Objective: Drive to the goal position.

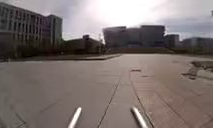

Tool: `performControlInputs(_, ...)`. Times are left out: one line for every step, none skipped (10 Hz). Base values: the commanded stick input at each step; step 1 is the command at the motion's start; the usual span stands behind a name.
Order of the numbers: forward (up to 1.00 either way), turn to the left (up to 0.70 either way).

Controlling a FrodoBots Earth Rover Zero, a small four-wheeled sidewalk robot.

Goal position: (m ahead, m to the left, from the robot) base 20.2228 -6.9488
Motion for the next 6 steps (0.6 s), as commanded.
performControlInputs(1.0,0.0)
performControlInputs(1.0,-0.27)
performControlInputs(1.0,-0.27)
performControlInputs(1.0,-0.27)
performControlInputs(1.0,-0.27)
performControlInputs(1.0,-0.27)
